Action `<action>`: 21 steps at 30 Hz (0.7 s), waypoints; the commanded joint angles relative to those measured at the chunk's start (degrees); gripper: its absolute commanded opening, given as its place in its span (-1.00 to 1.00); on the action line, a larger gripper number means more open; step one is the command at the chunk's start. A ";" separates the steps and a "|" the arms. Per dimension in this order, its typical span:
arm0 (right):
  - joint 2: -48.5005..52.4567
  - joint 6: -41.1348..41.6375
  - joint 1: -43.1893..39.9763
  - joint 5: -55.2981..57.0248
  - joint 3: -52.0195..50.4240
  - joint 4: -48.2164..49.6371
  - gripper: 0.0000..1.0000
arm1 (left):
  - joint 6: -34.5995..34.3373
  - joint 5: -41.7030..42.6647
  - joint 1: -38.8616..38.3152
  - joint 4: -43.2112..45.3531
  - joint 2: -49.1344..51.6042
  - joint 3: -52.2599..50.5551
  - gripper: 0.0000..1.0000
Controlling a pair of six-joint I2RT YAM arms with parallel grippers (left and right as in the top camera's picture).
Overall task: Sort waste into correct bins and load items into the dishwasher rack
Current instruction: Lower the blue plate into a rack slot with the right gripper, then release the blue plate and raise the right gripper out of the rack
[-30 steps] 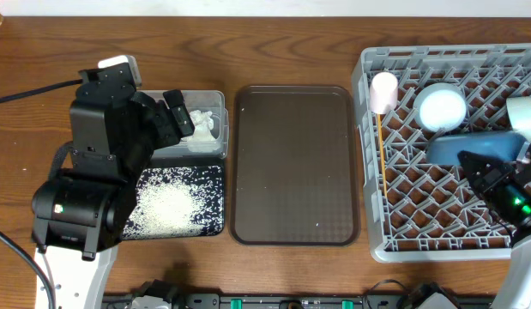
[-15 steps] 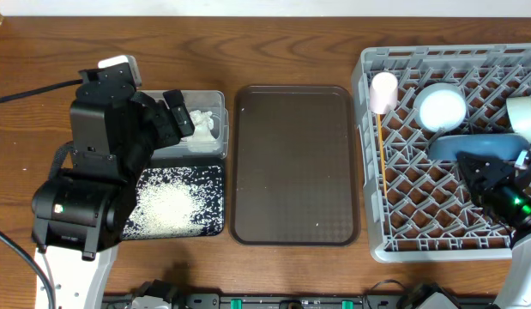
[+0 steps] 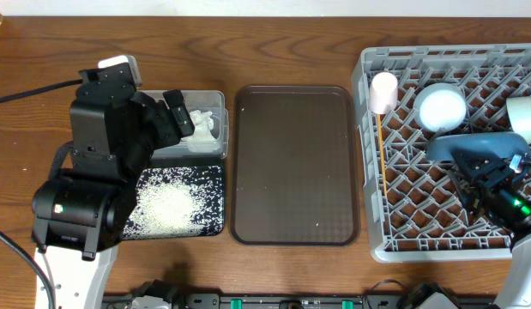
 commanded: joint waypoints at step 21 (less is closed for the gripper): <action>-11.15 11.04 0.17 -13.33 0.24 -3.65 0.56 | 0.57 -0.74 0.24 -0.11 0.22 1.01 0.88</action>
